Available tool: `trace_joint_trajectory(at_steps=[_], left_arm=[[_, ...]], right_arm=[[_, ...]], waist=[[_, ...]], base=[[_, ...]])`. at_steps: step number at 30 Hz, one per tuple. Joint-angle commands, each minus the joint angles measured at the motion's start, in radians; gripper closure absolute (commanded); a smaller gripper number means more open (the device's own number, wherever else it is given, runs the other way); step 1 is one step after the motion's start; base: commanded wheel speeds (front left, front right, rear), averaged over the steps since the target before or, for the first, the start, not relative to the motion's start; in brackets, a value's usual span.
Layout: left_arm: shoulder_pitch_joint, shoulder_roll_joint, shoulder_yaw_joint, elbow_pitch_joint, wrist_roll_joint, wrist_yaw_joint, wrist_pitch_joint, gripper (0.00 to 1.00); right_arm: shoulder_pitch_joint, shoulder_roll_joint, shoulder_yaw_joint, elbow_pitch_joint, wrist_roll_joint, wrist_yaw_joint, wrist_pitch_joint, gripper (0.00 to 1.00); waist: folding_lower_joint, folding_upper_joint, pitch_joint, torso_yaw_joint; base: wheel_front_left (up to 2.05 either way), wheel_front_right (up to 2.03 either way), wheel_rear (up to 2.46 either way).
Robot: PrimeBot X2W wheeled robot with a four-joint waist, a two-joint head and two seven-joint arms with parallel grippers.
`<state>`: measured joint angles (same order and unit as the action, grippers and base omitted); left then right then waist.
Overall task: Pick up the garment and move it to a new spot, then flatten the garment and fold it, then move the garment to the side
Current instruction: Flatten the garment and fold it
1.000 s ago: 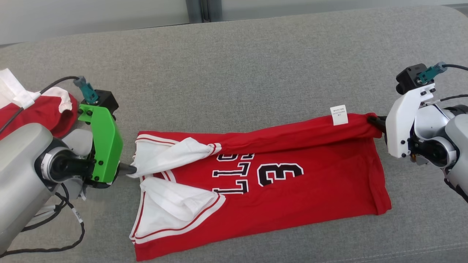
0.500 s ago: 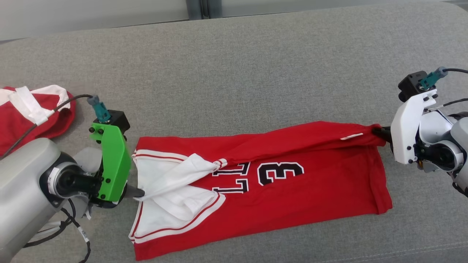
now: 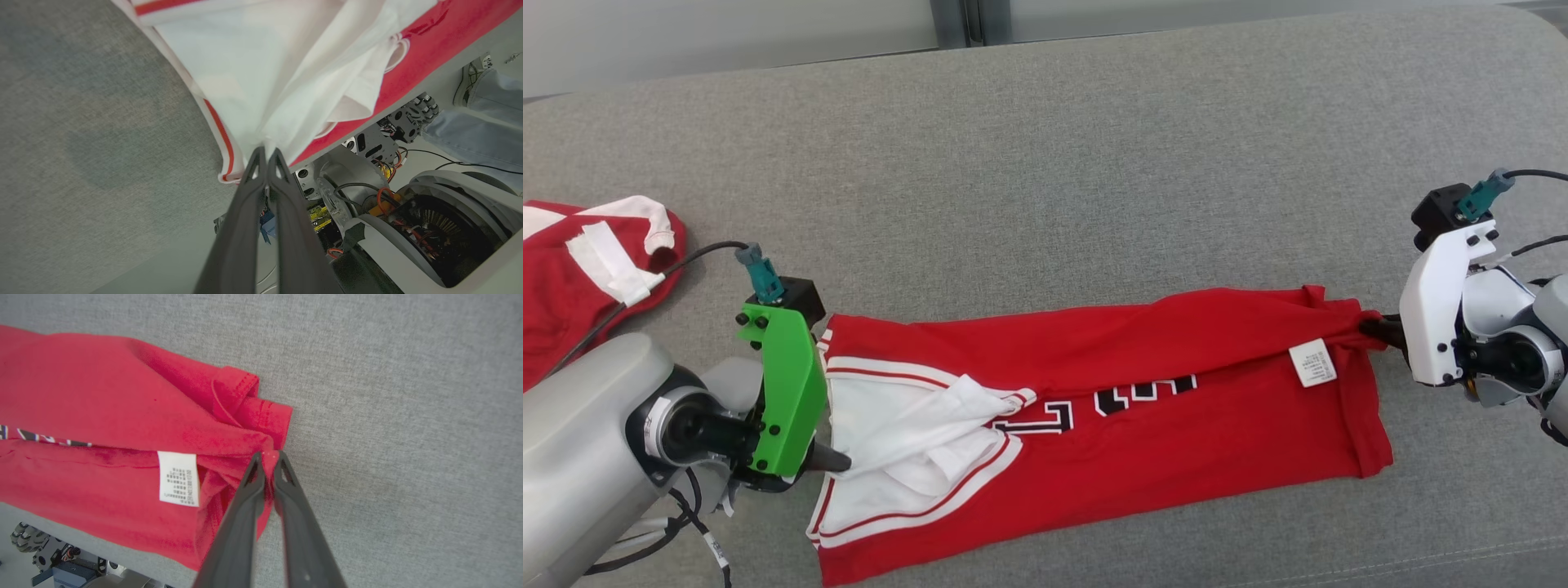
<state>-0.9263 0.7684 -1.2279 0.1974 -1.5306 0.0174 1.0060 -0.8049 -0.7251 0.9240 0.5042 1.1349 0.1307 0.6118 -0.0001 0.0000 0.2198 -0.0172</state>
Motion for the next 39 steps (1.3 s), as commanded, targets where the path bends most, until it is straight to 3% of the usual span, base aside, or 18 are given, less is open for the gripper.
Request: trace_joint_trajectory(at_steps=[1, 13, 19, 23, 31, 35, 39], left_arm=[[0.022, -0.003, -0.004, 0.002, -0.001, 0.0, 0.007, 0.0], [0.03, -0.003, 0.013, 0.013, 0.02, -0.029, -0.039, 0.0], [0.022, 0.015, 0.061, -0.017, 0.063, -0.061, -0.169, 0.0], [0.041, 0.033, 0.113, -0.044, 0.104, -0.072, -0.325, 0.0], [0.139, 0.06, 0.197, -0.064, 0.244, -0.034, -0.72, 0.0], [0.22, 0.059, 0.249, -0.057, 0.302, 0.031, -0.957, 0.0], [0.308, 0.054, 0.307, -0.07, 0.329, 0.117, -1.165, 0.0]], right_arm=[[-0.004, -0.005, 0.007, 0.006, 0.011, 0.0, 0.007, 0.0], [0.002, -0.028, 0.02, -0.023, 0.051, 0.0, -0.043, 0.0], [0.031, -0.06, -0.049, -0.102, 0.092, 0.0, -0.199, 0.0], [0.066, -0.075, -0.098, -0.162, 0.086, 0.0, -0.342, 0.0], [0.175, -0.064, -0.198, -0.199, 0.004, 0.0, -0.646, 0.0], [0.261, -0.033, -0.274, -0.19, -0.044, 0.0, -0.796, 0.0], [0.346, 0.0, -0.36, -0.202, -0.127, 0.0, -0.861, 0.0]], waist=[[0.0001, 0.0, -0.001, -0.001], [0.0001, 0.0, -0.05, -0.004], [0.0001, 0.0, -0.095, 0.003], [0.0001, 0.0, -0.124, 0.008], [0.0001, 0.0, -0.168, 0.014], [0.0001, 0.0, -0.184, 0.017], [0.0001, 0.0, -0.194, 0.017]], base=[[0.0, 0.0, 0.0], [0.0, 0.0, 0.0], [0.0, 0.0, 0.0], [0.0, 0.0, 0.0], [0.0, 0.0, 0.0], [0.0, 0.0, 0.0], [0.0, 0.0, 0.0]])
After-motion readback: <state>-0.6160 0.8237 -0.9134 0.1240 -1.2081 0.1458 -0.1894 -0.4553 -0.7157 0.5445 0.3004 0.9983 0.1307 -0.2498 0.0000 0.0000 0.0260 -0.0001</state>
